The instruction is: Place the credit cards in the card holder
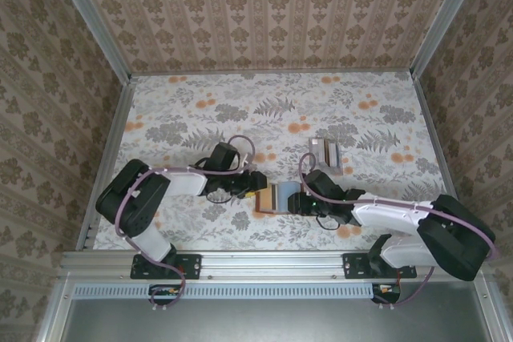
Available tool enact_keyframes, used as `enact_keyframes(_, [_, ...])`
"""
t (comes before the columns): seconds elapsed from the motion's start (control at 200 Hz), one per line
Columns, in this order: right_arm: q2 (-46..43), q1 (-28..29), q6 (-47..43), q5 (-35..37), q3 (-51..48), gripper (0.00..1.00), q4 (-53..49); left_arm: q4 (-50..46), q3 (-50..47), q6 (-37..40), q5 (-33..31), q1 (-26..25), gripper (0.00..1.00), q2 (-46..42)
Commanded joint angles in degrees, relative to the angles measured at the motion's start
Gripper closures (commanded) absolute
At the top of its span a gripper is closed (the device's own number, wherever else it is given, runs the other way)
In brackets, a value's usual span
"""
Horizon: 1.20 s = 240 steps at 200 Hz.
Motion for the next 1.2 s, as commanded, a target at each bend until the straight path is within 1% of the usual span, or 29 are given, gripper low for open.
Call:
enact_keyframes(0.0, [1.47, 0.35, 0.16, -1.52, 0.06, 0.61, 1.68, -3.99, -1.75, 2.68, -1.17, 0.45, 0.58, -2.67])
enact_keyframes(0.045, [1.28, 0.36, -0.08, -1.03, 0.22, 0.63, 1.14, -4.72, -1.84, 3.17, -1.19, 0.45, 0.65, -2.83])
enact_keyframes(0.095, [0.84, 0.33, -0.27, -0.35, 0.61, 0.64, -0.04, -5.13, -2.05, 3.31, -1.16, 0.45, 0.7, -2.9])
enact_keyframes(0.125, [0.46, 0.33, -0.36, -0.16, 0.87, 0.65, -0.68, -5.01, -2.37, 3.26, -1.18, 0.38, 0.73, -3.01])
enact_keyframes(0.14, [0.28, 0.36, -0.44, -0.08, 0.99, 0.65, -0.95, -4.9, -2.6, 3.27, -2.82, 0.35, 0.74, -3.04])
enact_keyframes(0.17, [-0.05, 0.38, -0.46, 0.02, 1.18, 0.65, -1.39, -4.67, -2.95, 3.22, -3.45, 0.12, 0.76, -3.28])
enact_keyframes(0.26, [-1.37, 0.37, -0.67, 0.75, 1.02, 0.64, -2.62, -4.54, -3.24, 3.57, -4.06, -0.16, 0.82, -3.24])
enact_keyframes(0.335, [-2.6, 0.33, -0.89, 2.08, 1.14, 0.6, -4.74, -4.86, -3.18, 3.58, -4.06, -0.17, 0.85, -3.39])
enact_keyframes(0.44, [-4.9, 0.36, -0.89, 2.92, 1.12, 0.57, -6.92, -5.07, -3.47, 3.48, -4.82, -0.43, 0.86, -3.79])
enact_keyframes(0.565, [-6.48, 0.33, -2.05, 1.64, 0.14, 0.58, -4.87, -5.61, -2.94, 3.65, -4.67, -0.51, 0.86, -3.12])
enact_keyframes(0.69, [-5.24, 0.37, -2.75, -1.67, 0.5, 0.6, -2.29, -5.06, -2.96, 3.3, -5.12, -0.95, 0.86, -3.02])
enact_keyframes(0.82, [-2.79, 0.23, -3.15, -1.38, 1.08, 0.61, -1.39, -5.53, -2.5, 3.32, -5.07, -1.18, 0.86, -2.68])
enact_keyframes(0.88, [-1.77, 0.21, -3.84, -1.64, 1.57, 0.59, -1.13, -5.22, -2.71, 3.29, -5.28, -1.39, 0.86, -2.74])
enact_keyframes(0.98, [-0.55, -0.17, -4.65, -1.27, 1.55, 0.59, -0.8, -5.48, -2.68, 3.56, -5.22, -1.31, 0.87, -2.15])
enact_keyframes(1.075, [0.28, -0.68, -4.54, -2.61, 1.5, 0.61, 0.46, -4.96, -3.0, 3.29, -5.11, -1.39, 0.87, -1.99])
enact_keyframes(1.195, [0.34, -0.74, -4.08, -3.49, 1.16, 0.7, 1.62, -4.95, -3.03, 3.22, -5.21, -1.39, 0.87, -2.03])
